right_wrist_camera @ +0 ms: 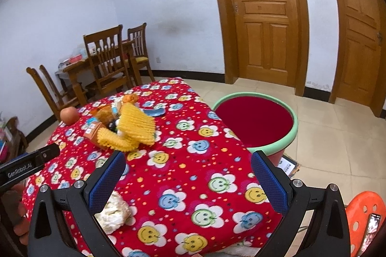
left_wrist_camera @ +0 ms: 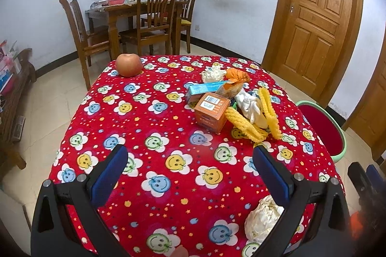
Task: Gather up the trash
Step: 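Lower the right tool onto the crumpled white paper and close it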
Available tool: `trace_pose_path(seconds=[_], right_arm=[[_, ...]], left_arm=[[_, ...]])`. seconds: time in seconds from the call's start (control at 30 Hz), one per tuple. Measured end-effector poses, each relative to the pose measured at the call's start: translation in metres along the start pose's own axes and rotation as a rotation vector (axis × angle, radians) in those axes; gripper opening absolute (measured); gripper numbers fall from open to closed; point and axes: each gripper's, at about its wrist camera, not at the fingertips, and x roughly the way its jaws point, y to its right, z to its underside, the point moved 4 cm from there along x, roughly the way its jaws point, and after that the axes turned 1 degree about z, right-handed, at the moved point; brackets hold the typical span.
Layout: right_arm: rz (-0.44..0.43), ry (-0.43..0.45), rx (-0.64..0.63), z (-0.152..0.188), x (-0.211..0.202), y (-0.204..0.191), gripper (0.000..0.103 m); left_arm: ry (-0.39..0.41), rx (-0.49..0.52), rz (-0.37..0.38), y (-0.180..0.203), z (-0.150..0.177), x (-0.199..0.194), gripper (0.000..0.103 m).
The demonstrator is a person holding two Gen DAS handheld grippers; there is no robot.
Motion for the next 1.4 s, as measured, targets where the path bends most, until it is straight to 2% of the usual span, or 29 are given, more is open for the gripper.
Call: trace_pose_path(seconds=[0.1,0.43,0.87,0.97,1.0,1.1,1.17,1.23,1.27,1.3,1.4], right_arm=[[-0.02,-0.006,-0.021,0.004,-0.003,-0.009,0.103],[-0.128,-0.109,-0.089,0.029,0.007,-0.044,0.103],[-0.2,-0.26,-0.156,0.057,0.036,-0.071,0.1],[-0.226,-0.29,-0.161,0.062,0.041,-0.075,0.094],[-0.241,-0.299,-0.162,0.063,0.042,-0.077,0.087],[-0.285,-0.308,-0.167,0.065,0.042,-0.082,0.075],[-0.318,-0.308,-0.179,0.066,0.04,-0.087,0.064],[-0.35,-0.311,-0.185,0.067,0.039,-0.091,0.049],[-0.359,-0.307,-0.193,0.067,0.038,-0.094,0.047],[-0.352,-0.301,-0.199,0.066,0.038,-0.094,0.036],[-0.355,-0.298,-0.186,0.065,0.038,-0.091,0.035]], left_arm=[[-0.003,-0.006,-0.016,-0.007,0.002,-0.003,0.102],[-0.02,-0.045,-0.058,-0.035,0.01,-0.007,0.102],[-0.075,-0.095,-0.102,-0.067,0.024,0.008,0.102],[-0.079,-0.095,-0.105,-0.069,0.026,0.01,0.102],[-0.079,-0.094,-0.105,-0.068,0.026,0.01,0.102],[-0.083,-0.09,-0.103,-0.067,0.026,0.012,0.102],[-0.087,-0.087,-0.099,-0.065,0.026,0.013,0.102],[-0.092,-0.082,-0.096,-0.063,0.027,0.016,0.102],[-0.095,-0.079,-0.093,-0.061,0.027,0.017,0.102],[-0.096,-0.077,-0.091,-0.06,0.027,0.017,0.102],[-0.098,-0.069,-0.083,-0.055,0.026,0.018,0.102]])
